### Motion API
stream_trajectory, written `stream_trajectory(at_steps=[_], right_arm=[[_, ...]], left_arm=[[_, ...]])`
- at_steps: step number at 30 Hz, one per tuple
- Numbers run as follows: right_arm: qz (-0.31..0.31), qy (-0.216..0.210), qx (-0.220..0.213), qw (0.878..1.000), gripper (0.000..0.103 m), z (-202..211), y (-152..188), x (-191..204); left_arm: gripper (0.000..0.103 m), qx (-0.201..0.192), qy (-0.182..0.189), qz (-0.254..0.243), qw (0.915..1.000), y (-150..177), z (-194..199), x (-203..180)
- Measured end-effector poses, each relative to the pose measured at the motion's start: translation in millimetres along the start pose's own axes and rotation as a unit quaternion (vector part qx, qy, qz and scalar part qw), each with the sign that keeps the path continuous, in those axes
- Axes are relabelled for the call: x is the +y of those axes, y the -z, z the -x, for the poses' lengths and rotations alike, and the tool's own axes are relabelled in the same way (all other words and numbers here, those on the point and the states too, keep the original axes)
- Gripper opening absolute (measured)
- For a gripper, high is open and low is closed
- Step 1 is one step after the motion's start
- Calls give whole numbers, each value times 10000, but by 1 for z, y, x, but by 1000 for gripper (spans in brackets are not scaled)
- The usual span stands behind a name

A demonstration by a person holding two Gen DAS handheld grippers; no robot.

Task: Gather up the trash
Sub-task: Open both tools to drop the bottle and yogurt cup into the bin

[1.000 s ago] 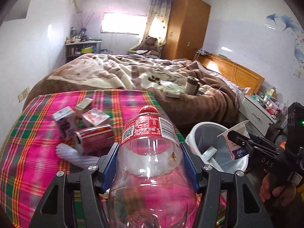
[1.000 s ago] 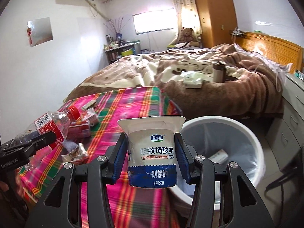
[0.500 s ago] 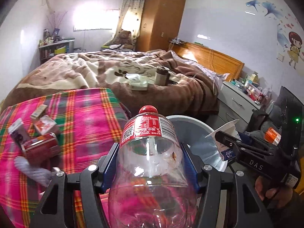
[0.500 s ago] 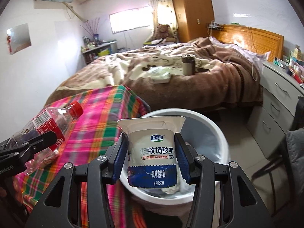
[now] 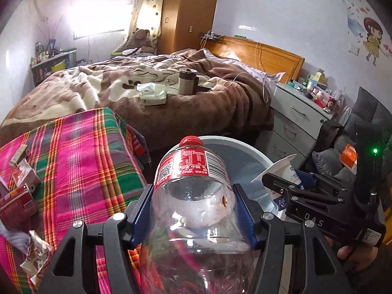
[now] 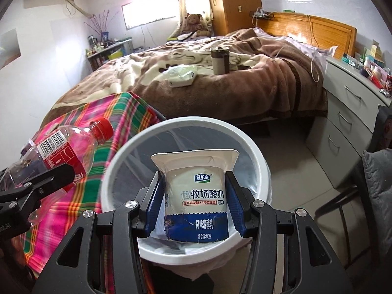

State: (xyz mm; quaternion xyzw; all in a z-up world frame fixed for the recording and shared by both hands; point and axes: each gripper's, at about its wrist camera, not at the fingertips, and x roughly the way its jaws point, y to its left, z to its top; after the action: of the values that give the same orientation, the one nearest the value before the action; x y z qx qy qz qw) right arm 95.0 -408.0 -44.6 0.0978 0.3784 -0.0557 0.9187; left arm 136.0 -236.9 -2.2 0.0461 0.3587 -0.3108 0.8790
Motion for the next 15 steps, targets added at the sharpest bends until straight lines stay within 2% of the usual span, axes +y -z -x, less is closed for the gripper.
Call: stream_trajectory(at_steps=[11,12,14,15], right_arm=[[213,203,172,9994,52,-8,0,-5],[231,207,188,9993,53,-9,-1,-5],[247,244,156,9993,66,-8,1,-6],[258,267,121,9992,68,-8,1,-6]], left_arm=[[63,69,105,-6,9999,-6,-14,-4],[66,76,133,23,9999,-6,-14,-3],[70,23,146,16,9999,-7,-12,-2],[72,-13,139,15,9999,-7,-11,-2]])
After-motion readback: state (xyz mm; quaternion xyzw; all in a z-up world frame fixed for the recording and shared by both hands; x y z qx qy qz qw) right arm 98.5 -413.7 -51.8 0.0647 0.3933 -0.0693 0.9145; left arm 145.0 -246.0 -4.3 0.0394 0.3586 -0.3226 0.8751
